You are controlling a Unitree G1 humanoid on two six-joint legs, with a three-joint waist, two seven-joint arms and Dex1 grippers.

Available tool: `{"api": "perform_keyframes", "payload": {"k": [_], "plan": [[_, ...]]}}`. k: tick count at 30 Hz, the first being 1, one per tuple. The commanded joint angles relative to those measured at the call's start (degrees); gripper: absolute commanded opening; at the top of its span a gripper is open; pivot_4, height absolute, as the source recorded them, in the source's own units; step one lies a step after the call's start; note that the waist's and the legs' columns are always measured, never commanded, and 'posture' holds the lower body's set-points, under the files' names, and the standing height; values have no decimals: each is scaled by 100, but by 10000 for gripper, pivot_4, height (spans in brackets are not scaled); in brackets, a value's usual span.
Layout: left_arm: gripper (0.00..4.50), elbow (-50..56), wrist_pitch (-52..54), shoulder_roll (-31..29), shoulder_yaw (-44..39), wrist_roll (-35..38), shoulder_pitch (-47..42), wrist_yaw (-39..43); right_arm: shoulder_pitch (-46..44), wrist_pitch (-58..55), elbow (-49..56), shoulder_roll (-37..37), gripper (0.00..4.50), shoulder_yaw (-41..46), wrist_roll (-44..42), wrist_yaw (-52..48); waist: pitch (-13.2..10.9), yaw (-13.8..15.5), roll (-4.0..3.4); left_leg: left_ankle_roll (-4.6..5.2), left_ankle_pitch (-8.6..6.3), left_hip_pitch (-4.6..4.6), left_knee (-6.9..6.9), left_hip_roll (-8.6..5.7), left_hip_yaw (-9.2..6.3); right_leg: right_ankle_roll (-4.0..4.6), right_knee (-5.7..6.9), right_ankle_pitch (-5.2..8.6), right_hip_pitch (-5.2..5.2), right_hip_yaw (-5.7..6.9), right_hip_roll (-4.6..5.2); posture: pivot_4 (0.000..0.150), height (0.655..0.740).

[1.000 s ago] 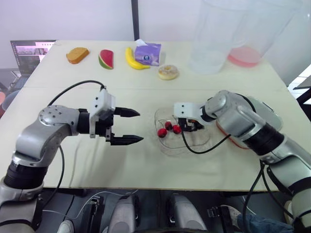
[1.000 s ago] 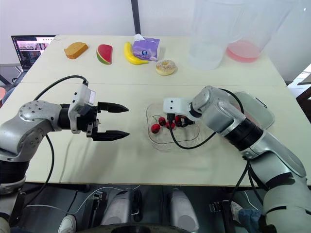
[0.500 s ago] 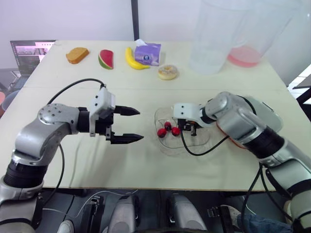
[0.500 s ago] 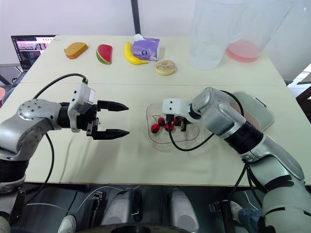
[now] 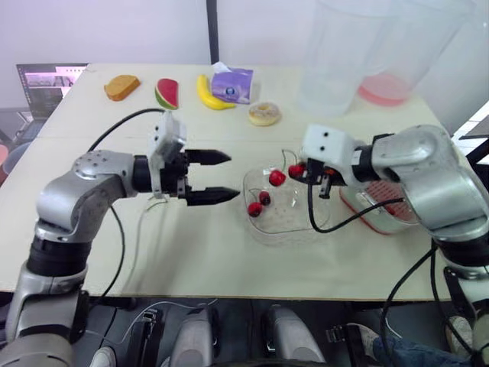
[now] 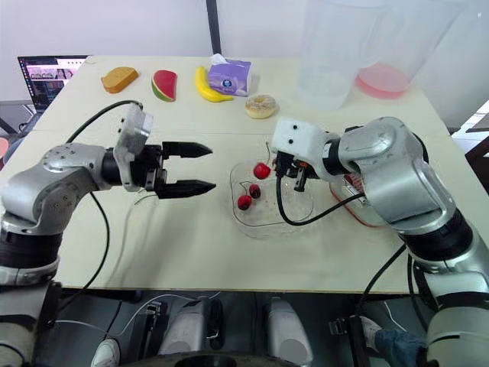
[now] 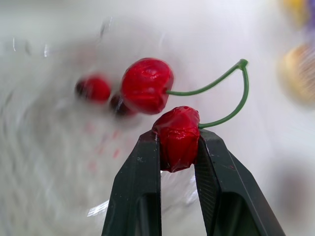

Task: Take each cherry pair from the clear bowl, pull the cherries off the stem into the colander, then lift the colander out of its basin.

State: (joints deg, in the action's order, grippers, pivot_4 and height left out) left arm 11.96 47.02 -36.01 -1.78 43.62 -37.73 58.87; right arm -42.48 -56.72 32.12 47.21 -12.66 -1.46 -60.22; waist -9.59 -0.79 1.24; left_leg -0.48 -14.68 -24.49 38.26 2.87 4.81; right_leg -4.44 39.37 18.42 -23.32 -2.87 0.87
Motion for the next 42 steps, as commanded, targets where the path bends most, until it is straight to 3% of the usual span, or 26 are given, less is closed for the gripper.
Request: {"api": "perform_keyframes", "payload": {"k": [1,9,19,29,32,39,42], "plan": [[45000,-205,572,298,-412,574,-312,-566,547,1003,502,-220,4554,554,-123,493,0,-1,0,-1,1,0,0,0,-1,0,0,0,0,0,0,1500,7400],[45000,-803,1629,1170,-771,1332,-669,-1729,1459,2703,449,-454,4554,581,185,1285,0,-9,0,-12,7,2,4,-1,-3,-2,4,-1,3,0,-4,1500,7400],[45000,-657,1863,2120,-856,1713,-559,-2827,1584,2756,433,-468,4554,331,264,1442,0,-2,0,-50,29,4,4,-2,-4,-2,4,-1,7,0,-5,1500,7400],[45000,-646,1845,2265,-826,1840,-470,-2999,1467,2531,530,-498,4554,324,177,1443,0,-1,0,-53,31,6,3,-2,-5,-1,4,-1,8,0,-6,1500,7400],[36609,-637,1903,2307,-813,1872,-451,-3029,1429,2475,542,-510,4525,334,152,1434,0,2,0,-52,31,6,3,-4,-5,-2,3,-1,8,0,-6,1500,7400],[772,-641,1916,2361,-789,1908,-435,-3103,1375,2392,573,-523,4525,339,108,1422,0,0,0,-53,31,6,3,-3,-6,-1,3,-1,9,0,-6,1500,7400],[772,-680,1867,2347,-741,1854,-360,-3028,1347,2332,609,-525,4525,346,83,1430,0,0,0,-53,31,6,3,-3,-6,-1,3,-1,9,0,-6,1500,7400]]}}
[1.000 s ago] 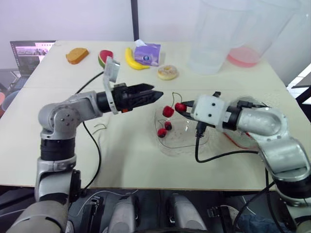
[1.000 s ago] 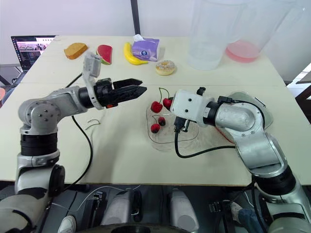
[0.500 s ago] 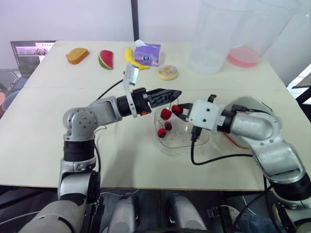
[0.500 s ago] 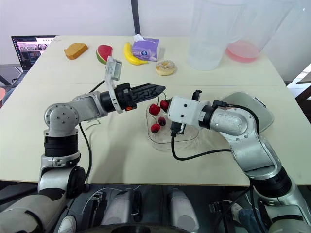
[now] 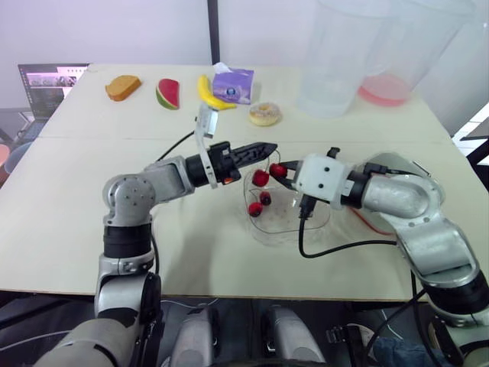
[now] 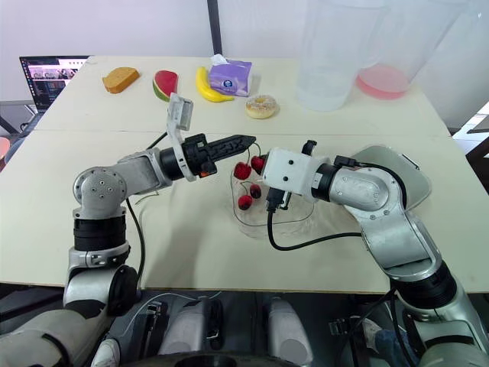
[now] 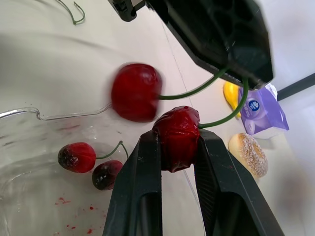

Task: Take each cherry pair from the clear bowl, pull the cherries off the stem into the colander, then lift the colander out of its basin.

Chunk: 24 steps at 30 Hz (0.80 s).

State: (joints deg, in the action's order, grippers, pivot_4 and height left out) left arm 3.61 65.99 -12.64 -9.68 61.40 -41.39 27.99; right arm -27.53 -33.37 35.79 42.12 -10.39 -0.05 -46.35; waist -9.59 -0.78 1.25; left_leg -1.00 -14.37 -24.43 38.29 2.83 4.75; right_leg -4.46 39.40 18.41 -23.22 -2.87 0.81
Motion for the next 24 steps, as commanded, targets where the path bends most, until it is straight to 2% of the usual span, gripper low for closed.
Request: {"api": "perform_keyframes", "payload": {"k": [1,11,12,14,18,20,24], "plan": [[772,134,-38,7,59,63,18,82,-168,-26,257,-16,4525,124,-71,48,0,0,0,0,0,0,0,0,0,0,0,0,0,0,0,1500,7400],[772,19,-189,-76,128,-76,-60,247,-187,-454,413,-30,4525,205,-360,18,0,-1,0,0,0,0,0,0,0,0,0,0,0,0,0,1500,7400],[0,10,-201,-95,134,-86,-57,289,-186,-543,443,-38,14202,226,-424,16,0,-1,0,0,0,0,0,0,0,0,0,0,0,0,-1,1500,7400],[0,24,-228,-166,162,-129,-56,398,-195,-692,493,-26,22133,271,-522,37,0,-1,0,0,0,0,-1,0,0,0,-1,0,0,0,0,1500,7400],[0,15,-372,-478,269,-349,-159,761,-317,-1127,539,116,40819,748,-1092,-195,0,-1,0,0,0,0,-1,0,0,0,-1,0,0,0,-1,1500,7400],[0,48,-558,-776,461,-615,-243,1138,-411,-1618,526,150,40819,1165,-1645,-370,0,-1,0,0,0,0,-3,0,0,0,-3,0,0,1,-2,1500,7400],[0,228,-1276,-1583,1028,-1245,-357,2403,-696,-2739,406,79,40819,1914,-2882,-544,0,-16,0,1,0,1,-8,1,0,2,-6,0,1,1,-4,1500,7400]]}}
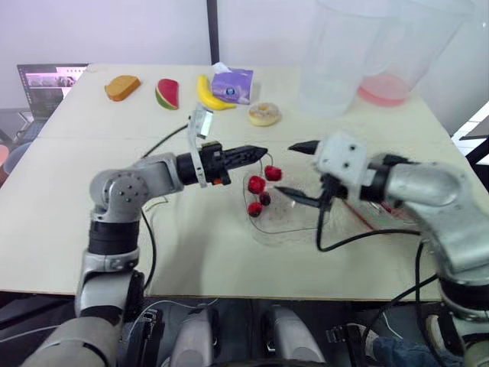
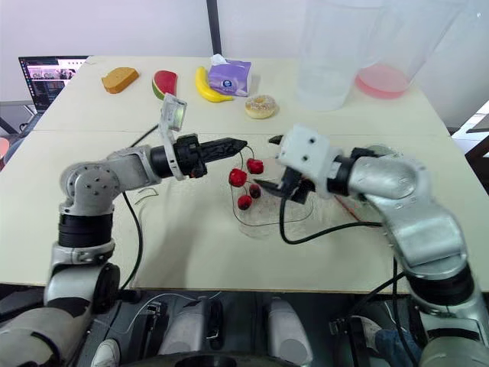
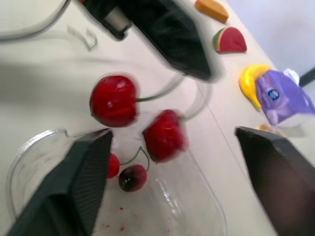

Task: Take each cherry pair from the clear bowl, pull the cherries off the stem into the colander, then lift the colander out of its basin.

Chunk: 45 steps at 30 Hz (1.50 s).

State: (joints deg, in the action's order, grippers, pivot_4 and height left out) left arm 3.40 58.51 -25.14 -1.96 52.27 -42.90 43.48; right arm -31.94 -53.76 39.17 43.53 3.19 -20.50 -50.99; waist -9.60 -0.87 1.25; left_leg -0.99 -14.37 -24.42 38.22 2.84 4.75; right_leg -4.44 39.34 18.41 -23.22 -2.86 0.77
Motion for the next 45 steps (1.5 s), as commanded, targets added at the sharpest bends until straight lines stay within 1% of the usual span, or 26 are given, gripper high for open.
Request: {"api": "perform_keyframes", "payload": {"k": [1,3,5,7,9,12,15,23,24,25,26,27,28,29,31,32,34,38,41,45], "plan": [[0,266,-678,-485,304,-374,-267,1190,-358,-925,12,-74,40819,628,-1074,-74,0,-5,0,0,0,0,-2,1,1,1,0,0,0,0,1,1500,7400],[0,305,-928,-745,364,-437,-381,1788,-532,-1289,-93,-62,40819,679,-1455,-52,0,-6,0,2,-1,0,-2,2,1,1,-1,0,-1,0,6,1500,7400],[0,269,-1164,-899,437,-577,-491,2176,-665,-1514,-181,-53,40819,679,-1790,-44,0,0,0,31,-18,0,-3,2,1,2,-1,1,-2,0,7,1500,7400],[0,220,-1371,-990,492,-725,-587,2432,-789,-1661,-251,-78,40819,651,-2059,-9,0,12,0,37,-22,-1,-2,0,1,2,-4,1,0,0,8,1500,7400],[0,160,-1581,-1028,542,-869,-707,2643,-986,-1847,-412,-296,40819,563,-2314,145,0,6,0,41,-24,-1,-2,-1,3,2,-4,1,-1,0,5,1500,7400],[0,63,-1710,-955,539,-968,-829,2710,-1199,-1875,-671,-530,40819,278,-2312,434,0,2,0,42,-24,-2,-1,-1,2,1,-3,0,-1,0,2,1500,7400],[0,47,-1743,-888,550,-1024,-834,2722,-1329,-1864,-917,-744,40819,173,-2373,660,0,-6,-1,43,-24,-3,-1,0,2,1,-3,0,-5,-1,2,1500,7400],[0,116,-1670,-817,502,-1046,-798,2676,-1277,-1759,-1087,-744,40819,1,-2489,831,0,-5,-1,43,-25,-6,-1,1,2,0,-3,0,-6,-1,3,1500,7400],[0,131,-1660,-815,495,-1037,-796,2670,-1273,-1759,-1083,-735,36899,-8,-2501,840,0,-5,0,43,-25,-6,-1,1,2,0,-3,0,-6,-1,2,1500,7400],[0,137,-1648,-810,489,-1029,-799,2658,-1268,-1753,-1082,-734,35506,-19,-2508,847,0,-5,0,43,-25,-6,-1,1,2,1,-3,0,-6,-1,2,1500,7400],[0,145,-1642,-807,486,-1024,-800,2654,-1266,-1759,-1083,-744,32541,-14,-2527,859,0,-6,0,43,-25,-6,-1,1,2,1,-3,0,-6,-1,2,1500,7400],[0,153,-1630,-804,482,-1016,-801,2647,-1263,-1757,-1083,-748,27506,-21,-2535,873,0,-6,0,43,-25,-6,-1,1,2,0,-3,0,-6,-1,2,1500,7400],[0,161,-1621,-798,480,-1012,-800,2636,-1260,-1747,-1084,-748,23502,-30,-2541,889,0,-5,0,43,-25,-6,-1,1,2,1,-3,0,-6,0,2,1500,7400],[0,172,-1613,-795,479,-1008,-796,2630,-1258,-1749,-1085,-754,17658,-28,-2562,905,0,-6,0,43,-25,-6,-1,1,2,0,-3,0,-6,0,2,1500,7400],[0,190,-1599,-787,475,-1000,-792,2614,-1247,-1734,-1089,-753,7908,-52,-2578,943,0,-6,0,43,-25,-6,-1,2,2,1,-3,0,-6,-1,3,1500,7400],[0,195,-1594,-784,472,-995,-792,2605,-1241,-1728,-1091,-754,4514,-62,-2584,960,0,-6,0,43,-25,-6,-1,2,2,1,-3,0,-6,0,3,1500,7400],[0,205,-1572,-776,462,-975,-798,2581,-1215,-1707,-1089,-741,2115,-102,-2564,986,0,-8,0,43,-25,-6,-1,2,2,1,-3,1,-6,-1,2,1500,7400],[0,192,-1529,-756,436,-955,-832,2554,-1150,-1671,-1077,-661,1923,-205,-2517,1000,0,-8,0,43,-25,-6,-1,2,2,1,-3,1,-6,-1,2,1500,7400],[0,171,-1468,-715,382,-896,-870,2496,-988,-1657,-1056,-433,1922,-472,-2352,985,0,-4,0,43,-25,-6,-1,1,2,0,-3,0,-6,-1,2,1500,7400],[0,171,-1453,-696,365,-903,-864,2472,-554,-1662,-1088,-226,1922,-764,-2179,1092,-1,2,1,44,-25,-7,0,1,2,0,-6,1,-4,1,3,1500,7400]]}}
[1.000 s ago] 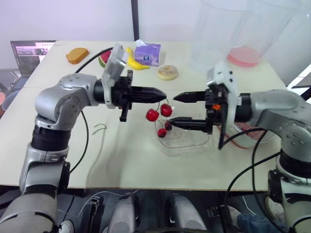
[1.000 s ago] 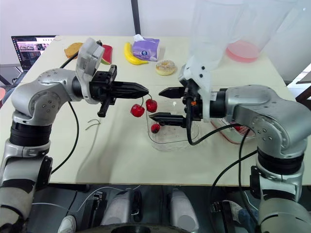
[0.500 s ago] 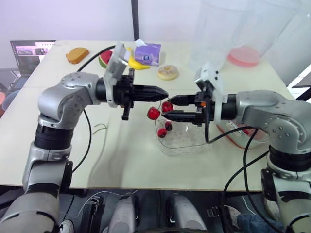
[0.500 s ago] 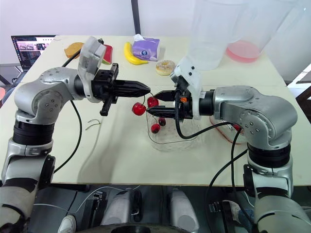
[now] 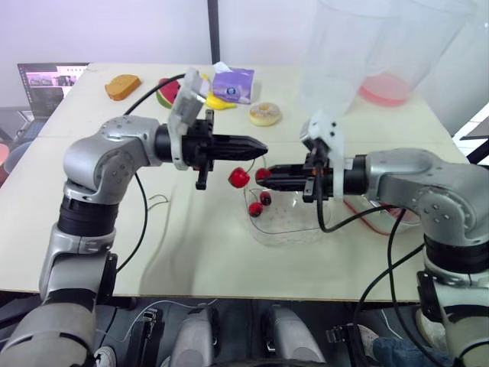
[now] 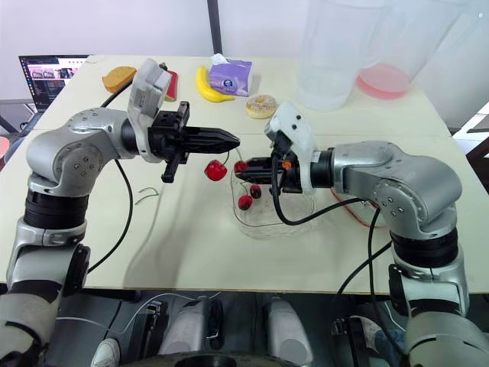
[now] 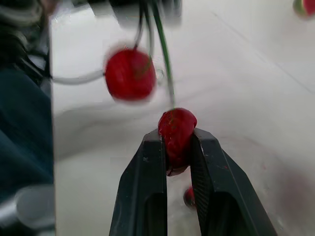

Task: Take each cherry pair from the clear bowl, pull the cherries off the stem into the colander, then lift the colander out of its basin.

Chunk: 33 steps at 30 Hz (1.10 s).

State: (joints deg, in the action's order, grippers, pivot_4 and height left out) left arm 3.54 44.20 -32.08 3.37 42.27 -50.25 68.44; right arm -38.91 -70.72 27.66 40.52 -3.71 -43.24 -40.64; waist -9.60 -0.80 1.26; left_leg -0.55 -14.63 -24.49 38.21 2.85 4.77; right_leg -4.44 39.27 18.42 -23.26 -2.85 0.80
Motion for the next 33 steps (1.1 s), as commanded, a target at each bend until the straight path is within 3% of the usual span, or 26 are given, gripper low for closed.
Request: {"api": "perform_keyframes", "payload": {"k": [1,10,15,18,26,28,30,33], "plan": [[0,151,-20,2,-170,95,-129,-27,183,34,58,72,1922,-53,87,78,0,-6,0,0,0,-1,0,-1,1,0,0,0,-1,-2,0,1500,7400],[0,156,-6,-11,-171,76,-99,-30,428,-94,257,200,1922,563,-189,253,0,-11,-1,0,0,0,0,2,1,0,3,0,-3,-2,-3,1500,7400],[0,185,-3,-19,-197,59,-2,-131,1295,12,-67,926,1922,2188,369,751,0,74,0,5,-3,-4,0,-5,-2,-1,-7,0,4,4,4,1500,7400],[0,203,-5,-13,-195,62,50,-177,1701,-153,-175,987,1922,2903,628,1250,0,41,0,11,-6,-3,2,-9,5,-3,-10,-1,5,-1,9,1500,7400],[0,213,6,8,-174,77,65,-197,2128,-754,-109,636,1922,3720,955,2088,3,-30,-7,-7,4,6,-6,6,1,-2,-3,0,2,-9,-14,1500,7400],[0,183,-8,25,-156,62,35,-188,2196,-810,-86,623,11982,3691,1022,2180,3,-16,-7,-7,4,6,-6,3,2,-2,-3,0,2,-9,-12,1500,7400],[0,145,-21,39,-145,43,6,-182,2186,-850,-66,604,18917,3685,1049,2247,3,-11,-7,-7,4,5,-5,1,3,-2,-3,0,3,-9,-10,1500,7400],[0,119,-37,51,-137,25,-16,-168,2090,-896,-38,551,34917,3735,1047,2294,3,-7,-7,-7,4,5,-5,0,3,-2,-3,0,3,-9,-10,1500,7400]]}}
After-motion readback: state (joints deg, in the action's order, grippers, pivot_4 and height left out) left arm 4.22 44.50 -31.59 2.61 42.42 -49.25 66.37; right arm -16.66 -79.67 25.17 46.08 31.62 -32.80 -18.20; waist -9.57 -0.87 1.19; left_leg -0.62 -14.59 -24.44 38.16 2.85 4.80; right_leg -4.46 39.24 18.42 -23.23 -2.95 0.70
